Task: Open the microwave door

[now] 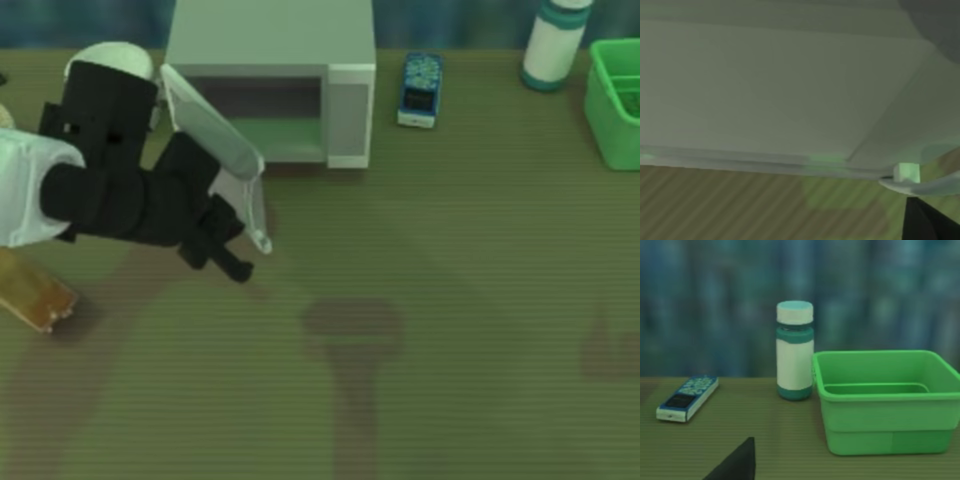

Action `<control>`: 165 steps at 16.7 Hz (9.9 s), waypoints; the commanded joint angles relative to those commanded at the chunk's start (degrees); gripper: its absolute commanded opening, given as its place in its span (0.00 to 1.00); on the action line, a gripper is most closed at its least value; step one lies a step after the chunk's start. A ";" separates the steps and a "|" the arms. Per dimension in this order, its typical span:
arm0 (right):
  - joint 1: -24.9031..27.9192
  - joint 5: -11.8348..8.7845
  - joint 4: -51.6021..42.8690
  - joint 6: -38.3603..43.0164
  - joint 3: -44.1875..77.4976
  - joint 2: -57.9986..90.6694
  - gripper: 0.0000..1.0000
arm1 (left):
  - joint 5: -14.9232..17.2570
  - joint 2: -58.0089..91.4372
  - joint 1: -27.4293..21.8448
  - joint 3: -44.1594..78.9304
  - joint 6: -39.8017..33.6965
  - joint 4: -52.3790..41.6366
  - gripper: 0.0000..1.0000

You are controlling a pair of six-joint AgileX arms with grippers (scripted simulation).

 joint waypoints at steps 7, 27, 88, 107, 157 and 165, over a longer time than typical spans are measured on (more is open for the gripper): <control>0.00 0.00 0.00 0.00 0.00 0.00 1.00 | 0.00 0.00 0.00 0.00 0.00 0.00 0.00; 0.00 0.00 0.00 0.00 0.00 0.00 1.00 | 1.02 -0.12 0.67 -0.04 1.49 -0.61 0.00; 0.00 0.00 0.00 0.00 0.00 0.00 1.00 | -10.56 -0.04 -6.73 19.47 -23.00 -32.21 1.00; 0.00 0.00 0.00 0.00 0.00 0.00 1.00 | -42.22 32.17 -20.49 90.38 -99.61 -89.51 1.00; 0.00 0.00 0.00 0.00 0.00 0.00 1.00 | -34.08 29.48 -12.56 67.53 -92.43 -68.62 0.00; 0.00 0.00 0.00 0.00 0.00 0.00 1.00 | -19.79 37.02 -8.06 84.03 -87.87 -83.34 0.00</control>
